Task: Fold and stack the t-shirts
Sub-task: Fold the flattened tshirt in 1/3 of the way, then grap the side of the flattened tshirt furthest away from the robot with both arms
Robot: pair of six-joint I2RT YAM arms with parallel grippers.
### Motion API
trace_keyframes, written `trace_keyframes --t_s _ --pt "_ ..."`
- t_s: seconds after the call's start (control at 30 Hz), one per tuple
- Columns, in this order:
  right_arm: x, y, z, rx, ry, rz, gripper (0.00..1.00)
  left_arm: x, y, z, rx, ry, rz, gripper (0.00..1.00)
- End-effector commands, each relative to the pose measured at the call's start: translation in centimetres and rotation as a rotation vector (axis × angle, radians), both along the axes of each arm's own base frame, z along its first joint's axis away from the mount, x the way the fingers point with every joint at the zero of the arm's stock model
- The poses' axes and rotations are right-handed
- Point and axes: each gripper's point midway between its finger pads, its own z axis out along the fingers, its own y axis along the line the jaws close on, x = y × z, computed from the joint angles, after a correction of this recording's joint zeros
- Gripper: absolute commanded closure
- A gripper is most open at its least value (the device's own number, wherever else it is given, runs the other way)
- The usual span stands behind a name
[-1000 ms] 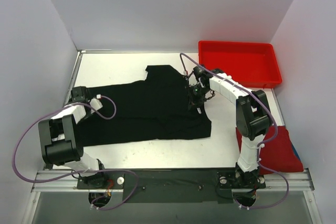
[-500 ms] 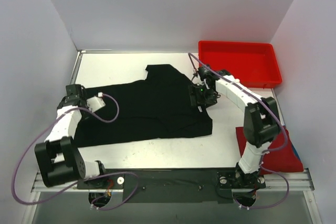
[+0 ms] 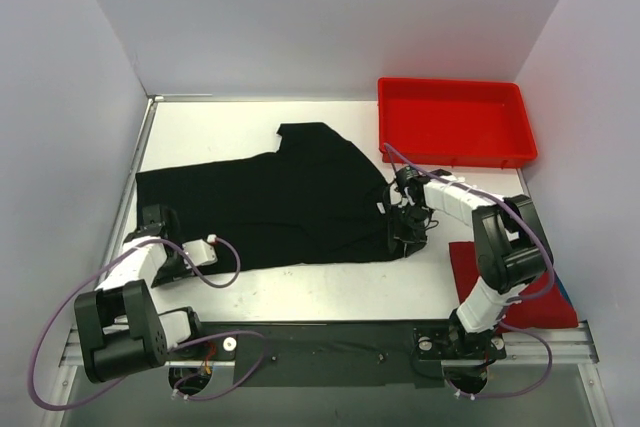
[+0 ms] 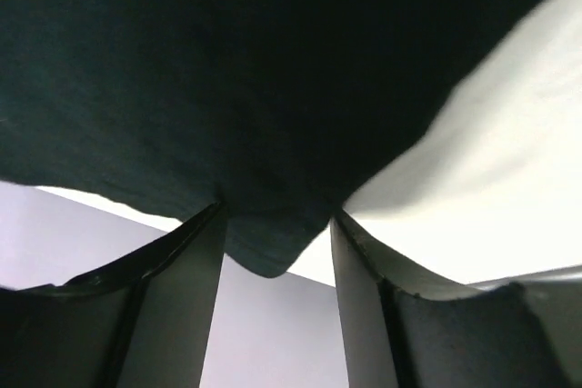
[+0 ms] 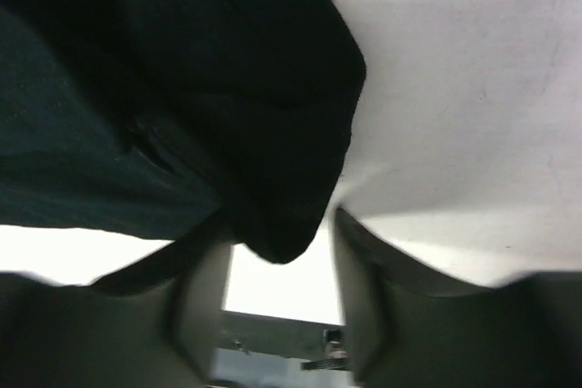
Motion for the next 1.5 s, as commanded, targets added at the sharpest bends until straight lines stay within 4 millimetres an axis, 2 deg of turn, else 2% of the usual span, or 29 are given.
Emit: trace_keyframes --t_s 0.0,0.03,0.07,0.1,0.27,0.47,0.5,0.53,0.57,0.6,0.63,0.7,0.73,0.77,0.8,0.83,0.87,0.9,0.93,0.97,1.0,1.03,1.07,1.1,1.23,1.27,1.33,1.4,1.47 --pt "-1.1 0.5 -0.3 0.065 0.038 -0.061 0.80 3.0 0.3 -0.1 0.010 -0.146 -0.029 0.46" --pt "-1.5 0.5 -0.1 0.073 0.043 -0.073 0.87 3.0 0.4 -0.2 0.020 -0.155 -0.029 0.64" --pt "-1.9 0.4 0.0 0.072 0.050 -0.084 0.99 2.9 0.4 -0.1 0.024 -0.155 -0.029 0.74" --pt "-2.7 0.2 0.5 0.070 0.061 -0.092 1.00 2.7 0.6 0.0 0.034 -0.143 -0.030 0.97" --pt "-6.7 -0.3 2.2 0.079 0.116 -0.144 1.00 1.4 1.4 1.5 0.085 -0.058 -0.050 1.00" --pt "-11.5 -0.4 3.9 0.107 0.172 -0.176 1.00 -2.0 -0.1 2.8 0.000 0.123 -0.064 1.00" --pt "-12.2 -0.6 3.9 0.105 0.196 -0.184 0.90 -3.2 -0.5 2.9 -0.024 0.178 -0.075 1.00" --pt "-12.7 -0.5 4.2 0.116 0.212 -0.186 0.74 -3.7 -0.7 2.9 -0.030 0.202 -0.079 0.86" --pt "-12.5 -0.4 4.6 0.120 0.205 -0.183 0.56 -4.0 -0.5 3.1 -0.021 0.217 -0.072 0.66" --pt "-12.1 -0.4 5.3 0.122 0.186 -0.172 0.47 -3.9 -0.3 3.3 -0.006 0.217 -0.073 0.09" --pt "-11.4 -0.3 5.9 0.123 0.158 -0.164 0.38 -3.3 0.5 3.6 0.038 0.200 -0.069 0.07" --pt "-8.6 -0.2 8.0 0.119 0.049 -0.115 0.36 -1.7 1.6 4.9 0.097 0.155 -0.075 0.07" --pt "-5.9 0.3 10.0 0.119 -0.041 -0.063 0.36 0.3 1.9 6.3 0.110 0.091 -0.079 0.07" --pt "-4.6 0.7 11.0 0.123 -0.085 -0.027 0.36 1.6 1.9 6.7 0.097 0.054 -0.078 0.07" --pt "-1.5 1.7 13.3 0.131 -0.182 0.049 0.36 5.6 1.6 9.0 0.053 -0.107 -0.069 0.07" --pt "0.1 2.6 14.7 0.141 -0.236 0.092 0.36 8.8 1.5 11.5 0.014 -0.228 -0.011 0.07" --pt "3.1 3.9 16.3 0.142 -0.316 0.181 0.36 10.9 0.7 12.4 -0.055 -0.308 0.015 0.07" --pt "4.7 4.6 17.4 0.139 -0.367 0.247 0.36 13.8 0.6 14.4 -0.111 -0.385 0.086 0.07" --pt "7.7 6.1 18.7 0.147 -0.423 0.275 0.37 15.4 0.1 15.0 -0.169 -0.414 0.123 0.07" --pt "9.3 6.4 18.7 0.134 -0.439 0.320 0.38 17.3 0.3 15.7 -0.204 -0.435 0.207 0.07" --pt "12.3 7.4 19.5 0.126 -0.485 0.331 0.39 18.0 -0.4 15.4 -0.268 -0.409 0.256 0.09" --pt "15.3 8.1 19.0 0.091 -0.504 0.349 0.39 20.0 0.0 15.1 -0.282 -0.387 0.290 0.14" --pt "17.0 8.4 18.7 0.083 -0.516 0.355 0.40 20.2 -0.1 14.6 -0.298 -0.357 0.342 0.15" --pt "19.8 9.0 18.8 0.065 -0.548 0.359 0.40 22.0 0.4 13.9 -0.299 -0.342 0.374 0.19" --pt "26.5 10.4 14.4 -0.003 -0.562 0.359 0.39 26.6 3.0 12.6 -0.248 -0.425 0.489 0.21" --pt "27.5 10.6 13.9 -0.012 -0.573 0.354 0.39 27.6 3.1 12.4 -0.256 -0.436 0.496 0.20" --pt "29.6 11.2 11.2 -0.028 -0.578 0.327 0.36 29.2 3.1 11.9 -0.272 -0.442 0.505 0.19" --pt "31.1 12.0 8.6 -0.014 -0.591 0.324 0.32 30.1 3.7 11.3 -0.266 -0.423 0.535 0.18" --pt "32.6 11.5 6.7 -0.064 -0.623 0.301 0.27 30.7 4.2 10.2 -0.245 -0.387 0.553 0.18"
